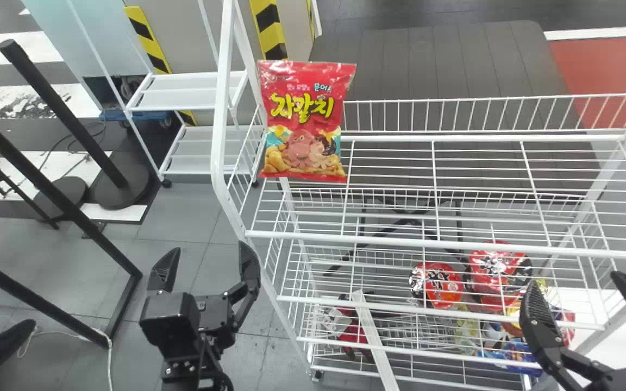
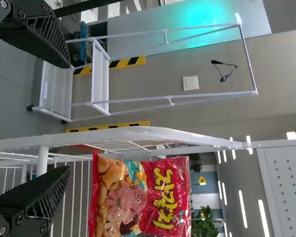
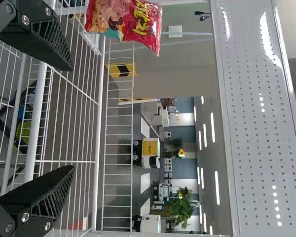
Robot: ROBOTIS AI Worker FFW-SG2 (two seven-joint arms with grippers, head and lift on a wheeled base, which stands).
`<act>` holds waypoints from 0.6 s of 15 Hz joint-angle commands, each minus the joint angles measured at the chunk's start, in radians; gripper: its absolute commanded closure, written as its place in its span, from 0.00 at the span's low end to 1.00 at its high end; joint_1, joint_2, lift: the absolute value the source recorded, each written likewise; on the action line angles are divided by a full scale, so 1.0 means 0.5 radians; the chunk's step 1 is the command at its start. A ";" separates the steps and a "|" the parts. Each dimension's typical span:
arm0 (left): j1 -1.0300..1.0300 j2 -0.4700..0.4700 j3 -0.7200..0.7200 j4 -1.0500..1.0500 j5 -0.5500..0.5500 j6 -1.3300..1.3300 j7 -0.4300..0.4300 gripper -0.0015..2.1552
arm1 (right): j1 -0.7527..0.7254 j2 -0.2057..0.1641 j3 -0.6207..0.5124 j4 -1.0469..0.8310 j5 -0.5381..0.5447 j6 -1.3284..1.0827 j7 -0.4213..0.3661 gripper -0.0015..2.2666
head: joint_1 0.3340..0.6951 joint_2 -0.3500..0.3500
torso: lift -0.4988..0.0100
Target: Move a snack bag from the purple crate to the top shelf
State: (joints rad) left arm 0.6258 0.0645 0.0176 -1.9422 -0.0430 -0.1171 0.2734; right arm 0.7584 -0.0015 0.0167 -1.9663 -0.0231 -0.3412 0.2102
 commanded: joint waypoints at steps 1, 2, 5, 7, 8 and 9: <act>0.000 0.000 -0.004 0.003 0.000 0.000 -0.007 0.04 | 0.002 0.000 -0.006 -0.001 -0.003 0.000 0.000 0.05 | 1.00 0.78 | 1.00; 0.000 0.000 -0.004 0.003 0.000 0.000 -0.010 0.04 | 0.002 0.000 -0.006 -0.001 -0.006 0.000 0.000 0.05 | 1.00 0.77 | 1.00; -0.009 0.000 -0.008 0.003 0.000 0.006 -0.013 0.04 | 0.005 0.000 -0.006 -0.001 -0.003 0.006 0.000 0.05 | 1.00 0.77 | 1.00; -0.012 0.003 -0.004 0.000 0.000 0.006 -0.013 0.04 | 0.008 -0.003 -0.006 -0.001 -0.003 0.012 0.000 0.05 | 1.00 0.77 | 1.00; -0.012 0.003 -0.001 0.000 0.003 0.006 -0.013 0.04 | 0.011 -0.003 -0.006 -0.007 -0.003 0.012 0.000 0.05 | 1.00 0.77 | 1.00; -0.012 0.003 -0.004 0.003 0.003 0.006 -0.013 0.04 | 0.011 -0.003 -0.006 -0.013 -0.003 0.018 0.000 0.05 | 1.00 0.77 | 1.00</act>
State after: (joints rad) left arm 0.6198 0.0658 0.0162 -1.9412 -0.0416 -0.1142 0.2669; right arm 0.7628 -0.0029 0.0138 -1.9686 -0.0246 -0.3344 0.2101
